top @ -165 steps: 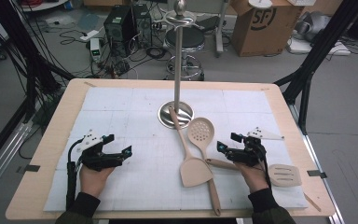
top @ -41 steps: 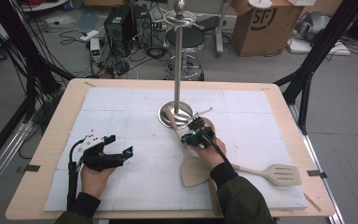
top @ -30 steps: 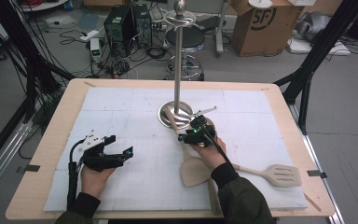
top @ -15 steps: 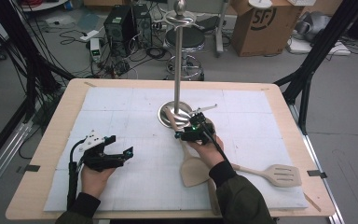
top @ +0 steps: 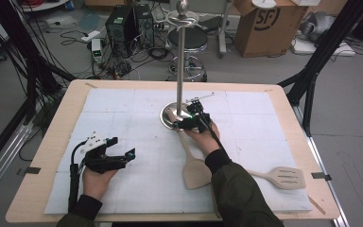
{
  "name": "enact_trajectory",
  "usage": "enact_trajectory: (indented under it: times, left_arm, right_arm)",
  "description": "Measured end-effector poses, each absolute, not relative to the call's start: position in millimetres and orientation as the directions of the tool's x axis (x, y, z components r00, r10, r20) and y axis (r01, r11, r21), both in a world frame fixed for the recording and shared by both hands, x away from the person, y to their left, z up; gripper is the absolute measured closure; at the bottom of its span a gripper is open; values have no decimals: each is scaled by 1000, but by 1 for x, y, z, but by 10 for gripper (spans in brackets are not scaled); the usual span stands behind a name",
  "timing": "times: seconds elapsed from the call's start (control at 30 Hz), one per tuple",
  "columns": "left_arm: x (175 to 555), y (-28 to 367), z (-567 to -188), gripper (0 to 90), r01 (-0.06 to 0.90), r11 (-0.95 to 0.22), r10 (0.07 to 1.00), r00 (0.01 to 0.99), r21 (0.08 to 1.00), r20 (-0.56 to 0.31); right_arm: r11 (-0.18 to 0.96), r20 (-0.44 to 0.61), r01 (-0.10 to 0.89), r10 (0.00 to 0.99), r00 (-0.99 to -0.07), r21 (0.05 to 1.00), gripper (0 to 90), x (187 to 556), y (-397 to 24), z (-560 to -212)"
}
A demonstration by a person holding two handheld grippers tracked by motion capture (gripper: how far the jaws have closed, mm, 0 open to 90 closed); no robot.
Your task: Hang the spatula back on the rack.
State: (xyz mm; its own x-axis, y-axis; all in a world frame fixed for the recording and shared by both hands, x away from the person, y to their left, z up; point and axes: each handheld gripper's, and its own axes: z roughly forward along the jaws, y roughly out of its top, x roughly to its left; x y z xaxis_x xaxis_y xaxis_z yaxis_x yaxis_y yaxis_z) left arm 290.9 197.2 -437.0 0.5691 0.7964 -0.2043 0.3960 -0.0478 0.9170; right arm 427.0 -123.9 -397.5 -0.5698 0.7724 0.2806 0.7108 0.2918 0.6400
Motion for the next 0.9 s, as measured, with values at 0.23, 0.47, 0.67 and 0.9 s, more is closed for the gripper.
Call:
enact_trajectory:
  times: [0.23,0.47,0.67,0.9]
  left_arm:
    - [292,197,-437,108,390,-45,795,571,920,-203]
    - [293,196,-438,108,394,-38,794,570,918,-211]
    - [293,197,-438,108,393,-42,792,573,919,-209]
    - [292,197,-438,108,393,-40,791,574,919,-211]
  right_arm:
    - [283,293,723,776,-559,631,496,440,-116,-403]
    - [294,286,732,782,-554,614,509,452,-108,-406]
    - [322,268,746,791,-550,583,519,458,-101,-415]
    - [373,217,746,799,-561,551,529,458,-89,-416]
